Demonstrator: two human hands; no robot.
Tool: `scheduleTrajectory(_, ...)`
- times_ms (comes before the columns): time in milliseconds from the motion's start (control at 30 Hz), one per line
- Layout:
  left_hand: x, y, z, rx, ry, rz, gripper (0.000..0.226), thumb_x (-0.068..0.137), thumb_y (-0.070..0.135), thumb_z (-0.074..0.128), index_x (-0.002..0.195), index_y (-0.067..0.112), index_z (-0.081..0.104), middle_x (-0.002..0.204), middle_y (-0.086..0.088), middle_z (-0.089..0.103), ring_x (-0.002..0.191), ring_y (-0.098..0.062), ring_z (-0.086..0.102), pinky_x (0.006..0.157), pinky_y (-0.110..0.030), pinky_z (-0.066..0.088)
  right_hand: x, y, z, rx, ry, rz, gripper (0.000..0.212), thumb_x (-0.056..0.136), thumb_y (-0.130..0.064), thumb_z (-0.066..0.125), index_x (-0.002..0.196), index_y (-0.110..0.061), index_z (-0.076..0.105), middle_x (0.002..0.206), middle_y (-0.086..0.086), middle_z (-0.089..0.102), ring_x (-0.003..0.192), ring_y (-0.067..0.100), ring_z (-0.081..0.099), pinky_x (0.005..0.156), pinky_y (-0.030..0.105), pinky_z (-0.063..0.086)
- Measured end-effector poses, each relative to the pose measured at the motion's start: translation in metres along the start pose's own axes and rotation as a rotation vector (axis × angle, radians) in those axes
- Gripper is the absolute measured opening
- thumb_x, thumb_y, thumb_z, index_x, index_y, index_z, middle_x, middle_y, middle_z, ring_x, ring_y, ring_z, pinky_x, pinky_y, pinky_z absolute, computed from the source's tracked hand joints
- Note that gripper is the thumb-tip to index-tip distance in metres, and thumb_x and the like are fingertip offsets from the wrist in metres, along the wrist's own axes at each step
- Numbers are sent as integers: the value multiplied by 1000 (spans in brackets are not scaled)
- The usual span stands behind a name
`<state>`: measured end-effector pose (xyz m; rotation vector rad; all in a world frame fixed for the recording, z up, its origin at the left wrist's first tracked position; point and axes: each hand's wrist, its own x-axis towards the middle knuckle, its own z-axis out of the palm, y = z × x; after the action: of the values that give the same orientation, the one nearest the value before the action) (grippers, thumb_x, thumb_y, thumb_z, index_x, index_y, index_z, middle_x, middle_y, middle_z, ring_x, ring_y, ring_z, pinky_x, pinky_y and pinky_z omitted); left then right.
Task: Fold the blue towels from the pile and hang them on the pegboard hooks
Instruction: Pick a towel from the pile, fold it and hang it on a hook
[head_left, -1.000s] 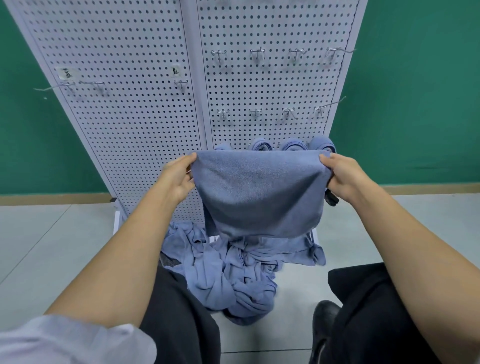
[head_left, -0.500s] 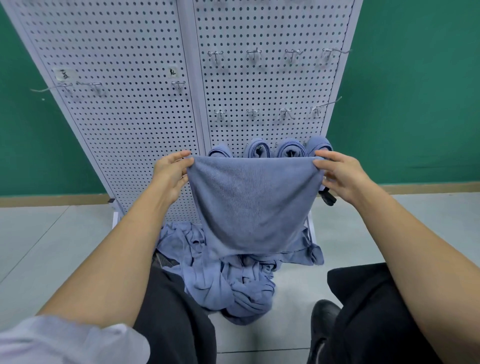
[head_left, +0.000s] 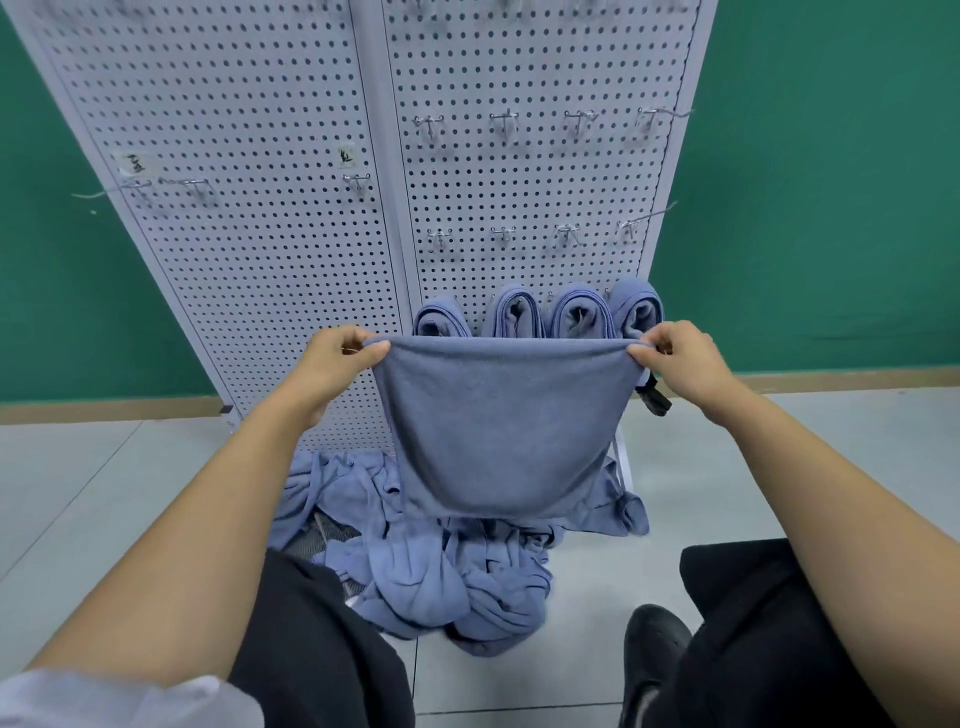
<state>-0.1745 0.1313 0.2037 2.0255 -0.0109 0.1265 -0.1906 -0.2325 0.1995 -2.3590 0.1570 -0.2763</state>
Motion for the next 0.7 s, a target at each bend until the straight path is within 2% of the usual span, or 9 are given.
scheduleTrajectory(67, 0, 2, -6, -249, -58, -99, 18, 96, 21, 55, 79, 16, 56, 78, 2, 57, 77, -11, 51, 77, -26, 43, -1, -5, -6, 362, -112, 57, 16, 93, -24, 59, 82, -13, 56, 83, 8, 54, 76, 20, 47, 65, 33, 41)
scheduleTrajectory(100, 1, 3, -7, -374, -54, -158, 19, 96, 21, 55, 78, 16, 57, 75, 3, 59, 74, -12, 52, 75, -27, 45, 0, -8, -7, 560, -172, 122, 15, 92, -24, 61, 81, -14, 56, 79, 6, 53, 75, 19, 47, 66, 29, 43)
scheduleTrajectory(200, 1, 5, 0, -531, 34, -361, 15, 92, 19, 61, 79, 12, 59, 54, 3, 59, 58, -13, 54, 54, -26, 49, -3, -17, 0, 843, -228, 351, 20, 90, -17, 64, 74, -15, 52, 53, -3, 52, 47, 8, 51, 48, 21, 48)
scheduleTrajectory(267, 0, 10, 11, -573, 81, -430, 11, 88, 17, 67, 84, 8, 62, 59, -1, 64, 59, -15, 60, 49, -24, 53, -4, -25, 6, 899, -186, 414, 25, 90, -15, 65, 71, -16, 48, 41, -7, 47, 37, 5, 50, 47, 20, 50)
scheduleTrajectory(333, 0, 19, 23, -586, 98, -393, 10, 86, 16, 70, 86, 8, 64, 67, -3, 66, 60, -14, 64, 54, -26, 54, -5, -37, 10, 917, -183, 395, 22, 91, -13, 64, 73, -15, 52, 41, -8, 50, 38, 4, 53, 60, 23, 56)
scheduleTrajectory(433, -5, 37, 48, -530, 33, -270, 6, 87, 15, 69, 85, 9, 67, 68, 0, 69, 58, -9, 66, 61, -23, 55, -12, -59, 20, 895, -227, 281, 11, 91, -9, 62, 81, -10, 60, 54, -3, 58, 42, 4, 56, 64, 24, 59)
scheduleTrajectory(533, -12, 53, 74, -428, -38, -156, 6, 89, 15, 67, 89, 9, 69, 67, 2, 65, 53, -4, 61, 65, -19, 56, -21, -77, 36, 824, -256, 169, 13, 90, -9, 64, 79, -12, 58, 62, 0, 56, 50, 7, 55, 66, 25, 60)
scheduleTrajectory(633, -15, 61, 90, -373, -64, -88, 10, 89, 17, 67, 95, 10, 70, 77, 0, 68, 67, -8, 63, 71, -22, 57, -25, -89, 46, 818, -238, 109, 10, 90, -10, 64, 84, -12, 57, 69, 3, 55, 56, 10, 55, 67, 26, 60)
scheduleTrajectory(700, -15, 63, 95, -390, -64, -62, 15, 90, 17, 66, 100, 8, 71, 83, -1, 71, 73, -9, 67, 69, -20, 56, -27, -93, 49, 842, -261, 75, 6, 90, -12, 64, 87, -11, 59, 74, 5, 58, 59, 11, 60, 67, 26, 60)
